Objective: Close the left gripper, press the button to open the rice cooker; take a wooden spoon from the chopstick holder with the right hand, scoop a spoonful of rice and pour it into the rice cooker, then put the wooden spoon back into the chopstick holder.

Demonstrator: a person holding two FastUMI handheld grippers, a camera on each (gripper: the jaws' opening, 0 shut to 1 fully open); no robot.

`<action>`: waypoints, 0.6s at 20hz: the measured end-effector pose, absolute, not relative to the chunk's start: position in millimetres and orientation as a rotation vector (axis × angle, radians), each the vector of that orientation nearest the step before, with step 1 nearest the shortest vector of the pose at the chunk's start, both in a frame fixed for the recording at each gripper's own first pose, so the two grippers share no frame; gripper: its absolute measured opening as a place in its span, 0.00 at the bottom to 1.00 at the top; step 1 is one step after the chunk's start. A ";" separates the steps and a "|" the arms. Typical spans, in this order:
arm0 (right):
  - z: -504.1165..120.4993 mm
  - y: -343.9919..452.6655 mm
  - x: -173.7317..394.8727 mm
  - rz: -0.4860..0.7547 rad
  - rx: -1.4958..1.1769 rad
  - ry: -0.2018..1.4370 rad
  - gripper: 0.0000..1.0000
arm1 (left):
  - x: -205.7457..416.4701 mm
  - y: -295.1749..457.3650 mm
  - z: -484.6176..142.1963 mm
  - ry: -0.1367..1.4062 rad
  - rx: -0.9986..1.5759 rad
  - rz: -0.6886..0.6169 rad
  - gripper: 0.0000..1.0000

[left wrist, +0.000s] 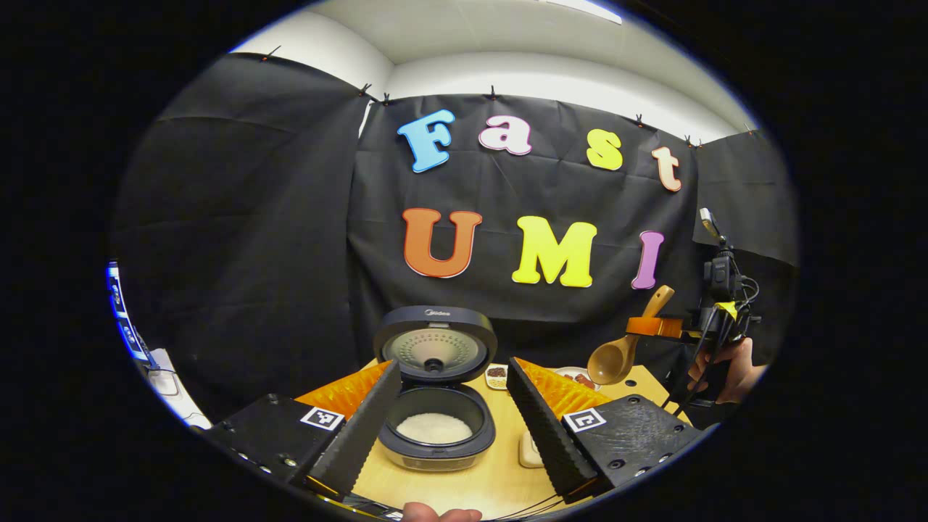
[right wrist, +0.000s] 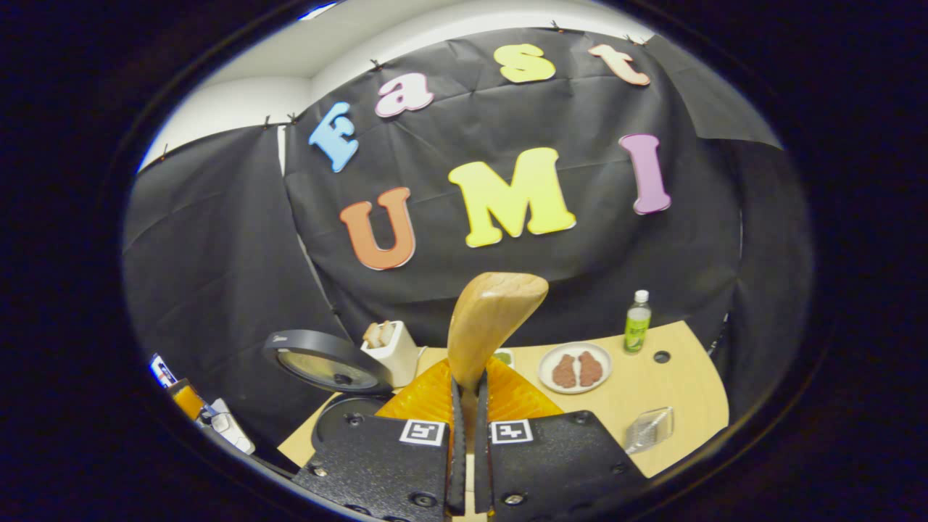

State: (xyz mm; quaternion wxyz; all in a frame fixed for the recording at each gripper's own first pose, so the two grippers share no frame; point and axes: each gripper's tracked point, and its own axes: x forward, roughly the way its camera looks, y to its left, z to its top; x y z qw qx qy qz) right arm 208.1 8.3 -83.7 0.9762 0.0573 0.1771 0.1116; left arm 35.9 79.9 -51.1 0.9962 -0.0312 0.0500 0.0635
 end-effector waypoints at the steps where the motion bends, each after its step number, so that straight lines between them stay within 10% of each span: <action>1: -82.9 -14.9 209.0 0.192 0.104 0.349 0.10 | 42.9 72.1 -50.8 0.101 -0.061 0.114 0.95; 12: -150.9 -205.4 230.4 -0.101 0.100 0.416 0.10 | 97.1 7.5 -68.8 0.178 -0.061 0.074 0.95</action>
